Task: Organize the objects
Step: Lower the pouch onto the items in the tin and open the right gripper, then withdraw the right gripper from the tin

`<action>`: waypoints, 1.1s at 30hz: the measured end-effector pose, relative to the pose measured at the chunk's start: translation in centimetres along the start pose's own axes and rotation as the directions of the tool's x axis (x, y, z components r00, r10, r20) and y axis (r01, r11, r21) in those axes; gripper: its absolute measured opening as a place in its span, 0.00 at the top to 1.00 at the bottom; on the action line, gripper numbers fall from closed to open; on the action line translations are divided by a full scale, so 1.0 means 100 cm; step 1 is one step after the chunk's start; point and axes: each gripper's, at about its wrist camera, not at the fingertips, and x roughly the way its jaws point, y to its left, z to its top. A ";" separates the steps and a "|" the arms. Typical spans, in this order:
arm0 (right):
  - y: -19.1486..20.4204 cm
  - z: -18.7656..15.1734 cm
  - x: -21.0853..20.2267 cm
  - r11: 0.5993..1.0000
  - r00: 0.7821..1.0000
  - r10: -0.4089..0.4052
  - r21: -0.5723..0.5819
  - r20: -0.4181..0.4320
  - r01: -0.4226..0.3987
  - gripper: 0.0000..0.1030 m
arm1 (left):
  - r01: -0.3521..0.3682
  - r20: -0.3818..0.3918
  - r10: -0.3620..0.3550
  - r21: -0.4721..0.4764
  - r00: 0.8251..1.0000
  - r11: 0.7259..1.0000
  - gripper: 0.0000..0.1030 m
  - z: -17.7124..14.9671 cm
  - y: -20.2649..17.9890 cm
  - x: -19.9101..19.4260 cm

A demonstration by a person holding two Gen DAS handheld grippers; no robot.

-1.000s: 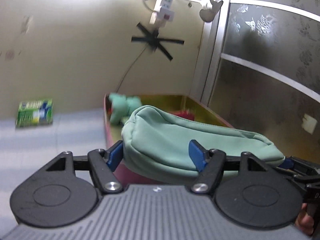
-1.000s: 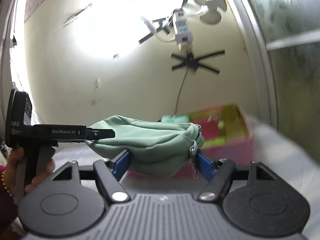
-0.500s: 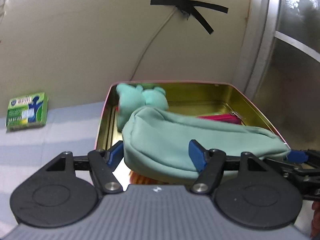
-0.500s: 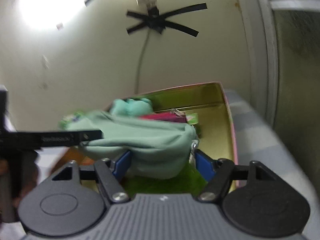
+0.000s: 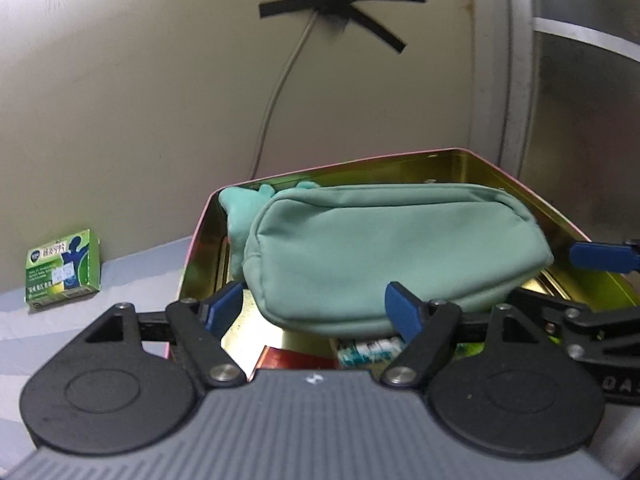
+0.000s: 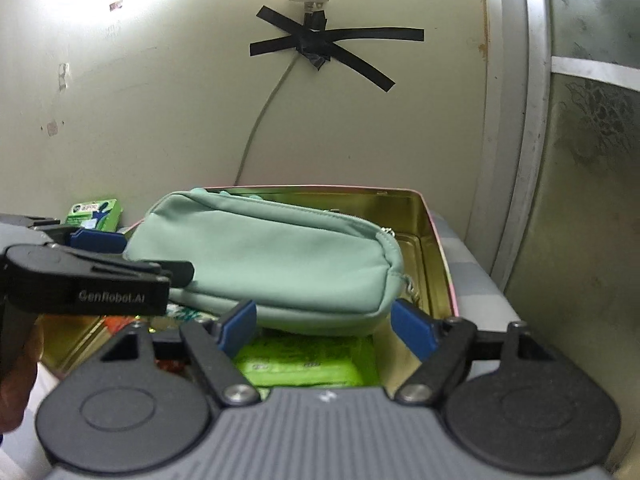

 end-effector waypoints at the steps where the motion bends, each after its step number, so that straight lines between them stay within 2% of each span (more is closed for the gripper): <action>1: 0.001 -0.001 -0.003 1.000 1.000 0.002 0.009 0.001 -0.002 0.25 | 0.003 0.006 -0.003 0.010 1.000 1.000 0.22 0.000 0.000 -0.003; 5: 0.006 -0.004 -0.019 0.999 1.000 0.015 0.040 0.010 -0.015 0.25 | 0.014 0.046 -0.016 0.048 0.999 0.999 0.23 -0.011 -0.007 -0.027; 11: 0.018 -0.018 -0.063 0.996 0.997 0.028 0.085 0.076 -0.034 0.25 | 0.042 0.086 -0.042 -0.006 0.995 0.999 0.22 -0.022 -0.003 -0.062; 16: 0.036 -0.045 -0.093 0.992 0.993 0.036 0.112 0.112 -0.048 0.25 | 0.047 0.130 -0.046 -0.001 0.990 0.999 0.21 -0.041 -0.004 -0.088; 18: 0.042 -0.058 -0.098 0.988 0.993 0.055 0.140 0.106 -0.070 0.23 | 0.044 0.135 -0.044 0.002 0.990 0.999 0.17 -0.053 -0.001 -0.097; 22: 0.052 -0.081 -0.098 0.980 0.995 0.075 0.178 0.072 -0.086 0.23 | 0.025 0.120 -0.025 0.004 0.992 1.000 0.16 -0.077 0.007 -0.101; 33: 0.072 -0.116 -0.088 0.981 0.999 0.040 0.191 -0.019 -0.035 0.23 | -0.038 0.016 0.039 -0.023 0.999 0.999 0.16 -0.125 0.029 -0.077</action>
